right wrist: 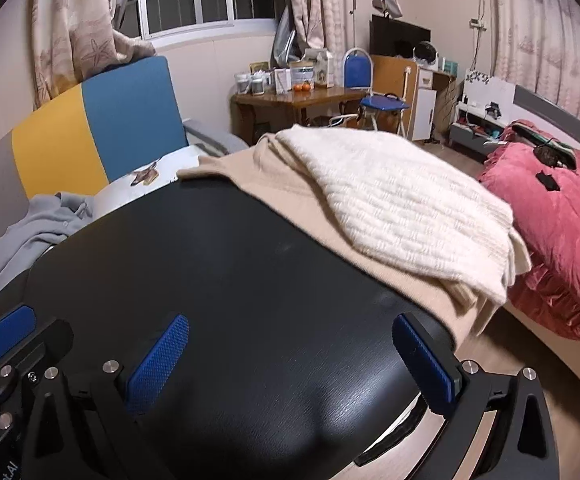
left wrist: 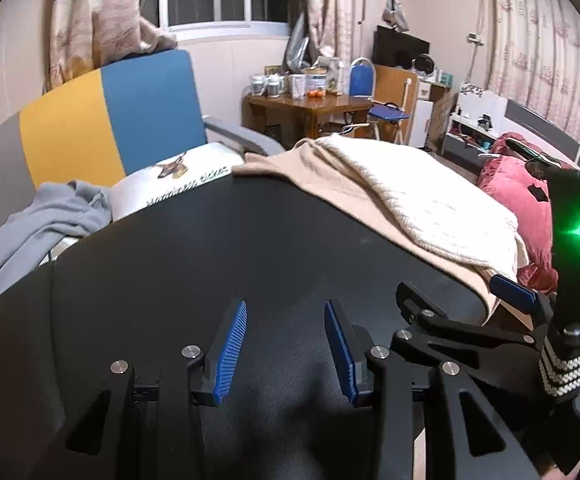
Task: Fold clothes
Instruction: 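Move both open grippers toward the cream sweater on the black chair seat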
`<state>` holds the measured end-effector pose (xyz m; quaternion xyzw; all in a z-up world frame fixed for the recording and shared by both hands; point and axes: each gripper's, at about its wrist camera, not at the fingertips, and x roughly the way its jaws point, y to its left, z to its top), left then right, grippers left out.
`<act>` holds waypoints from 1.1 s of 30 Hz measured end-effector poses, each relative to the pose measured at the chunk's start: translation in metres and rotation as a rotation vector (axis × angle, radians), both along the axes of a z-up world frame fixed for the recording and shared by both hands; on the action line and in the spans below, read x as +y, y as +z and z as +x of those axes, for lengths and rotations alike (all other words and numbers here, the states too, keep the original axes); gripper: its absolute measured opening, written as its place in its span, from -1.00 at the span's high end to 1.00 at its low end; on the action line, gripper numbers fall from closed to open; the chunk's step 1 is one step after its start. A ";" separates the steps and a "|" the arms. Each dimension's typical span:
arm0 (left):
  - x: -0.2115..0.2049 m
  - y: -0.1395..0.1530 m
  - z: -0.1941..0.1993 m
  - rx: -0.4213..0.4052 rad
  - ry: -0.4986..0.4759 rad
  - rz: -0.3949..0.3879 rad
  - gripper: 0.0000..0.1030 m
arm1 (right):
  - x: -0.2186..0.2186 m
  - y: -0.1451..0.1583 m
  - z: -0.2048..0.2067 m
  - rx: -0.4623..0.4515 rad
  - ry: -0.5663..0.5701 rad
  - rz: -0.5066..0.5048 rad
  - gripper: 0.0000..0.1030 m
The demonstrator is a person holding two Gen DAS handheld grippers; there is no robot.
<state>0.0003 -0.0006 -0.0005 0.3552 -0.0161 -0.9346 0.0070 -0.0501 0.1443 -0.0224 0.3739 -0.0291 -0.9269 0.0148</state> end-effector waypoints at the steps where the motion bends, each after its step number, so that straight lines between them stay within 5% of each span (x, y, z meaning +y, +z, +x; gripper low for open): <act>1: -0.001 -0.001 0.000 -0.005 0.002 0.004 0.18 | 0.000 0.000 0.000 0.003 0.002 0.006 -1.00; 22: -0.016 -0.016 0.011 -0.091 0.039 0.071 0.18 | -0.017 -0.009 0.010 -0.035 0.049 0.057 -1.00; 33: -0.032 -0.048 0.011 -0.167 0.074 0.093 0.18 | -0.011 -0.022 0.002 -0.057 0.077 0.060 -1.00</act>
